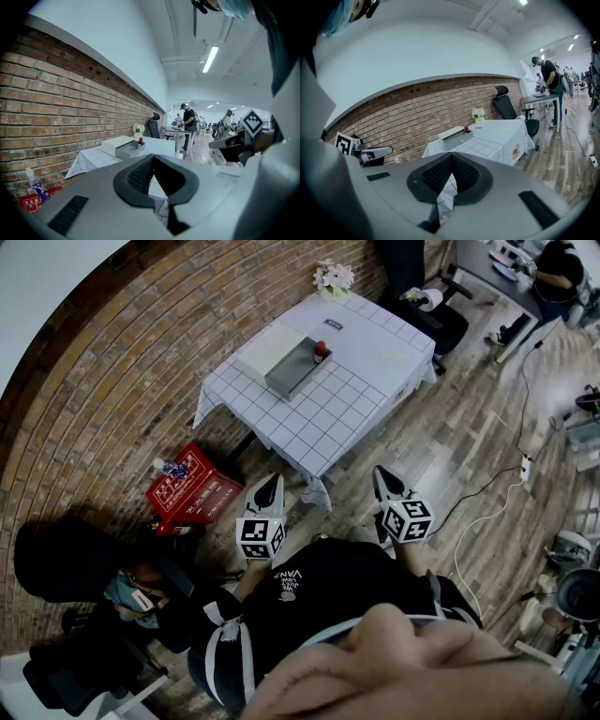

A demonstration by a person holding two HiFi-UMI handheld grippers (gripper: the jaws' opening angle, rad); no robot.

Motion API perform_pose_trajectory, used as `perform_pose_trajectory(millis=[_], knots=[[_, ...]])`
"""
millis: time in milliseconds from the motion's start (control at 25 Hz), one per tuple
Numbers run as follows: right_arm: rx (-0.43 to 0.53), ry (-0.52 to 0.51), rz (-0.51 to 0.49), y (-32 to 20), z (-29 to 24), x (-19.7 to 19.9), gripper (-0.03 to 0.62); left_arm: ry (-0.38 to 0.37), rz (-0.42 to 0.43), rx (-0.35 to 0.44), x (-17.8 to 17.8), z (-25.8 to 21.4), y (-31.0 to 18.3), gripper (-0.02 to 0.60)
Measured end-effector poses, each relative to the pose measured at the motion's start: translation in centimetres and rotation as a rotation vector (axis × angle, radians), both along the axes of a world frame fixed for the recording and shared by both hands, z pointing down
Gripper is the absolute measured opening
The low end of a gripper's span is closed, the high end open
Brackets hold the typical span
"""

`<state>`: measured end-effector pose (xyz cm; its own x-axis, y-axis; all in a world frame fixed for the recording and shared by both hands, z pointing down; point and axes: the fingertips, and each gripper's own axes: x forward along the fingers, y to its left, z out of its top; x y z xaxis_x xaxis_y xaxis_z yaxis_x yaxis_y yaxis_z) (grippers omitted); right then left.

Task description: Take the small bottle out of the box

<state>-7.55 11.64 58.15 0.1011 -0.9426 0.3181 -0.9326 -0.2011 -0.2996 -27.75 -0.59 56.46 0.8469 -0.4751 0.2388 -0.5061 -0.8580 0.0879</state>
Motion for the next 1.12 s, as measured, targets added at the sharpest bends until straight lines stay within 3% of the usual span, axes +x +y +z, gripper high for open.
perform_pose_trajectory(millis=[280,680,1120], knots=[[0.013,0.010,0.006,0.8,-0.5,-1.4,0.002,0.005,0.035,0.014,-0.3,-0.5,1.1,0.011],[0.060,-0.053,0.045,1.4,-0.4,-0.7,0.003,0.006,0.043,0.004,0.4,-0.3,1.2,0.011],[0.040,-0.067,0.032,-0.6,-0.4,4.2,0.003,-0.007,0.031,-0.011,5.7,-0.6,-0.9,0.011]])
